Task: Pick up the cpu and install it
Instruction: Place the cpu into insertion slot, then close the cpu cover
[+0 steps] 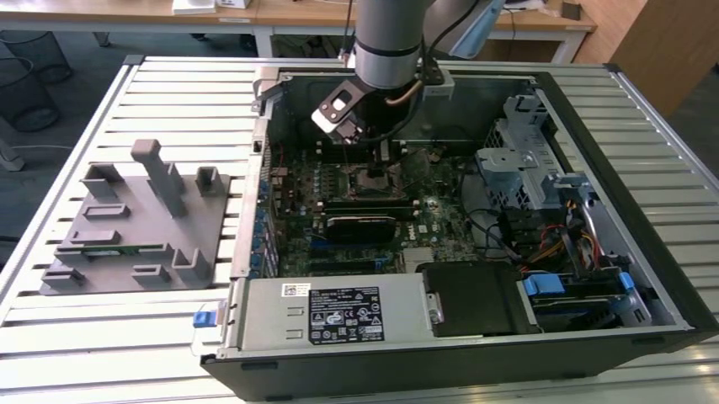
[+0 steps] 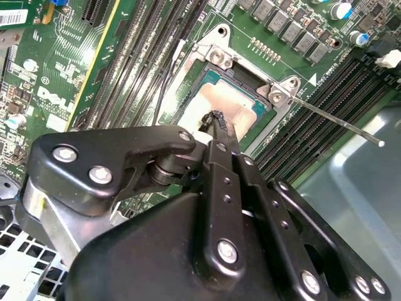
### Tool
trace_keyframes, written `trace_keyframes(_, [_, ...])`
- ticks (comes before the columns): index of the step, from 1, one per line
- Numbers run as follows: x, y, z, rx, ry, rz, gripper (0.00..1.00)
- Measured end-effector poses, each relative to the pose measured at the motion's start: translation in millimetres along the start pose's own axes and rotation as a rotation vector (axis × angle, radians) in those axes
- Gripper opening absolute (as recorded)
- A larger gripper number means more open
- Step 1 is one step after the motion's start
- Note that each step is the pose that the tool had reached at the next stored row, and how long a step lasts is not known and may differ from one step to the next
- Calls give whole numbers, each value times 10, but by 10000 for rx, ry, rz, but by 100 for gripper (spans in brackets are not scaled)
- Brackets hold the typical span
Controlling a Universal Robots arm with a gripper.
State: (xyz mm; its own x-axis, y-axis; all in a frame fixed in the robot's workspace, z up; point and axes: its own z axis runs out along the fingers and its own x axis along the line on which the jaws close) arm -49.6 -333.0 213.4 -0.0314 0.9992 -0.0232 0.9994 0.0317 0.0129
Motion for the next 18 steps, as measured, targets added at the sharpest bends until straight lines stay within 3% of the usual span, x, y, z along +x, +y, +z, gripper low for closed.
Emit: trace_keyframes(18, [-1, 1, -81, 1, -7, -1, 11])
